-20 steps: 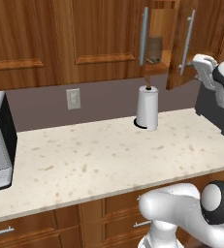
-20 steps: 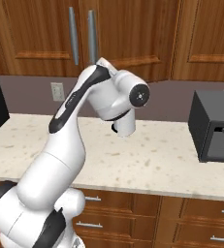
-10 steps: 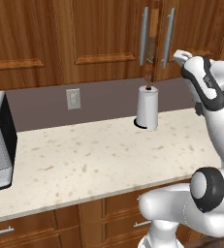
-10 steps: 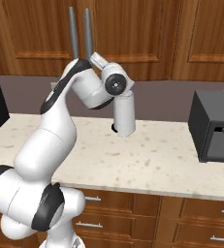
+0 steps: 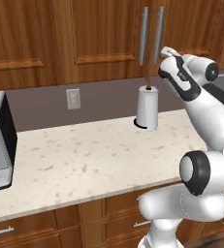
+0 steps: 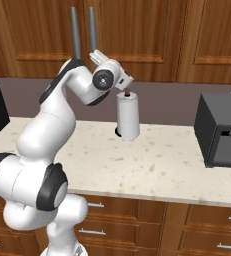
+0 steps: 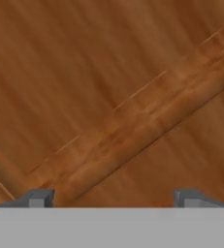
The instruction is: Pick the candle and jar from the dining table and place them in the open cabinet. Close the cabinet after placing the objects.
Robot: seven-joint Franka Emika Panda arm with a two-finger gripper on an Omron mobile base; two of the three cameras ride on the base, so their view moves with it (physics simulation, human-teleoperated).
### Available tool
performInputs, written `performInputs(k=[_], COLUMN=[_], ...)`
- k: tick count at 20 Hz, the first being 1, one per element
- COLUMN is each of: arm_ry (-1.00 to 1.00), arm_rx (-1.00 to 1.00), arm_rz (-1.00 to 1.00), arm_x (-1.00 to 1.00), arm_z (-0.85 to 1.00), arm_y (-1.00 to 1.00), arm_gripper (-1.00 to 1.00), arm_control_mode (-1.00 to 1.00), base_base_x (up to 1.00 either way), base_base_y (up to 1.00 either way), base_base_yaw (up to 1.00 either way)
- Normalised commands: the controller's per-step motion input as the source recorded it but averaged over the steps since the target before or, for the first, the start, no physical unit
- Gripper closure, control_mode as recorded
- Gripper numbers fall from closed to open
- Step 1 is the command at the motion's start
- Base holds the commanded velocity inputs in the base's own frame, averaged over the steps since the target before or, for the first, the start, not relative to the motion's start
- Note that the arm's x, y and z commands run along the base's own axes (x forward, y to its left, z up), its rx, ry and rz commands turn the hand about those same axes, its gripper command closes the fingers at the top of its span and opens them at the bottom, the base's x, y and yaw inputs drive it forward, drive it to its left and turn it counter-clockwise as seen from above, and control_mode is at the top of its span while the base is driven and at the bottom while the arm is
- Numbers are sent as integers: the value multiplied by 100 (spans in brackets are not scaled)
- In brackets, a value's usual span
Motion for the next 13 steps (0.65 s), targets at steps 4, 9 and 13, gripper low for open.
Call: performInputs(k=[4,9,13], arm_ry=[0,0,0], arm_rx=[-3,-2,-1], arm_rz=[-13,-12,-13], arm_x=[58,68,79], arm_z=[0,0,0], arm_y=[4,2,0], arm_gripper=[-100,-100,-100], arm_control_mode=[-100,-100,-100], base_base_x=[0,0,0], base_base_y=[0,0,0], base_base_yaw=[0,0,0])
